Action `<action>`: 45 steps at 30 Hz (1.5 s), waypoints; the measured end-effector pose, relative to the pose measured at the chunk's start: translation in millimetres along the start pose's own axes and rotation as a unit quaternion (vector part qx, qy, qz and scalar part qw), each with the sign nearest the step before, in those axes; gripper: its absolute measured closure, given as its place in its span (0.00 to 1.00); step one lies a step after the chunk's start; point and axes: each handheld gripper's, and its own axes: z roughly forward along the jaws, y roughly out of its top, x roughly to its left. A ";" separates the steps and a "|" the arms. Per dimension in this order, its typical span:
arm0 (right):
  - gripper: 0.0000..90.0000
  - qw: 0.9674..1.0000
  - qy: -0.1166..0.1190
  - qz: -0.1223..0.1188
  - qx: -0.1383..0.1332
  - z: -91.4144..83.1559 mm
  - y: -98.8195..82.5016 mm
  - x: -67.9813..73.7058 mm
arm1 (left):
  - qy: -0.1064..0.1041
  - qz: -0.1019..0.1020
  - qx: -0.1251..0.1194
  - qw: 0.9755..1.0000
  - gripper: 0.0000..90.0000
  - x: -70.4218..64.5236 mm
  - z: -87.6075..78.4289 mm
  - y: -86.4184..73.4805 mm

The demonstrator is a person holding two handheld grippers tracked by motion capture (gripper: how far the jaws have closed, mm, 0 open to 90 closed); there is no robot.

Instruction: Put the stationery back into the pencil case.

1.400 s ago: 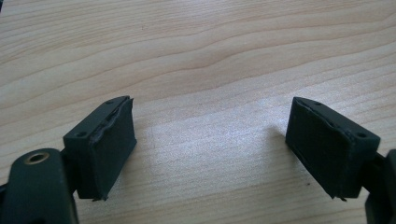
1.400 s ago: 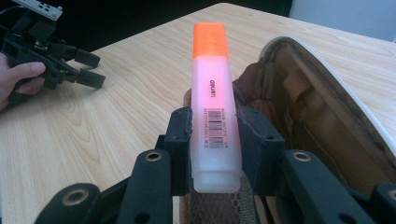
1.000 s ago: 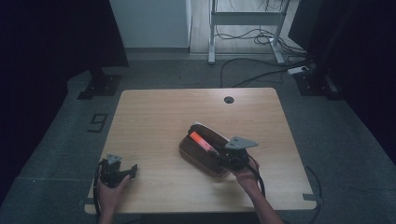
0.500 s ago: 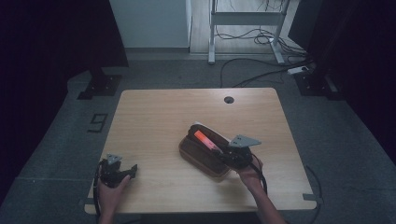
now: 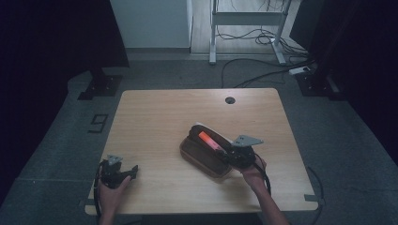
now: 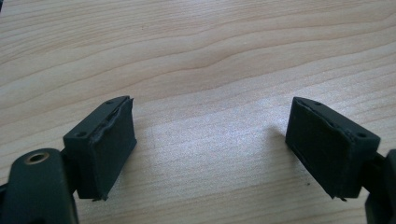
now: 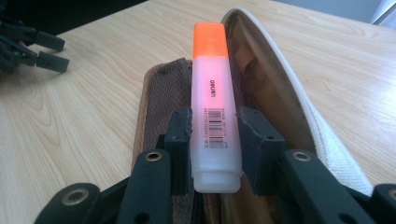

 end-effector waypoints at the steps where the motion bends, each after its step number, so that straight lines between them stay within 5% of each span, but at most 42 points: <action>1: 0.72 1.000 0.000 -0.001 0.003 1.0 -0.4 0.0 | 0.000 0.000 0.000 1.000 0.17 0.0 0.0 0.0; 16: 0.72 0.999 -0.018 -0.029 0.043 19.5 -9.6 4.3 | 0.000 0.000 0.000 1.000 0.17 0.0 0.0 0.0; 25: 0.64 0.999 -0.021 -0.027 0.043 19.4 -10.2 4.9 | 0.000 0.000 0.000 1.000 0.17 0.0 0.0 0.0; 35: 0.48 1.000 -0.020 -0.021 0.009 11.7 -5.2 10.7 | 0.000 0.000 0.000 1.000 0.17 0.0 0.0 0.0; 45: 0.45 0.999 -0.014 -0.003 -0.029 -2.6 -2.3 10.1 | 0.000 0.000 0.000 1.000 0.17 0.0 0.0 0.0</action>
